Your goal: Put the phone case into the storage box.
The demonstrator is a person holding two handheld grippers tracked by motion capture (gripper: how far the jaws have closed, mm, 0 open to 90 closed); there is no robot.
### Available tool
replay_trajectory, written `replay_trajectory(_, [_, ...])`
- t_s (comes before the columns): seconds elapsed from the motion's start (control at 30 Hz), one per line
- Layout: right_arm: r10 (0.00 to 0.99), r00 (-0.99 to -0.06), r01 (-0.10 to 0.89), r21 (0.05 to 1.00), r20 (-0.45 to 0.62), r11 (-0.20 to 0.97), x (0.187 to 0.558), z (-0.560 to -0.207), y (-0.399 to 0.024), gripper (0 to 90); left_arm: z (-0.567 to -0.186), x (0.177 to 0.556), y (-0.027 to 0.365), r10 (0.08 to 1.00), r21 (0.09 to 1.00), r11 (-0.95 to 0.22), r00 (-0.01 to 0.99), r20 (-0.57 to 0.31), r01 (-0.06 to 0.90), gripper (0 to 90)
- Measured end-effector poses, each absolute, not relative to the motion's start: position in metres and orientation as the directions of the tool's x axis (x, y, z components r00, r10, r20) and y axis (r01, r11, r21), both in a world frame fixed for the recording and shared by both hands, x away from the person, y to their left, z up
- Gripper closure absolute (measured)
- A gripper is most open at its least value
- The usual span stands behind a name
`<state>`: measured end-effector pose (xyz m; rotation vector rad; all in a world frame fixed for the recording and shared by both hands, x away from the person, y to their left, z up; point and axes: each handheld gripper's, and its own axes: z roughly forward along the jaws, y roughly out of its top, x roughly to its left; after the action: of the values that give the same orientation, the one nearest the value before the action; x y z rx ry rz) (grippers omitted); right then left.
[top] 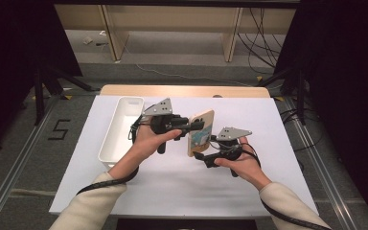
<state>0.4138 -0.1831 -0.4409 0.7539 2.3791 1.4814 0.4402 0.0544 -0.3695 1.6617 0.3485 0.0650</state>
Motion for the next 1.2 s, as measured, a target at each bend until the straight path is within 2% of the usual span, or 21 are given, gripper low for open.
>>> replay_trajectory(0.4, [0.513,-0.857,0.274,0.888,0.051,0.369,0.415,-0.442,-0.184,18.0,-0.369,0.44,0.054,0.269,0.98,-0.076,0.95,-0.16,0.186,79.8])
replay_trajectory(0.8, [0.538,-0.84,0.289,0.894,0.066,0.342,0.416,-0.441,-0.188,37.5,-0.369,0.442,0.057,0.282,0.981,-0.059,0.946,-0.163,0.186,79.8])
replay_trajectory(1.2, [0.523,-0.843,0.331,0.886,0.124,0.324,0.42,-0.442,-0.196,61.4,-0.371,0.443,0.059,0.351,0.986,-0.04,0.926,-0.139,0.164,79.3])
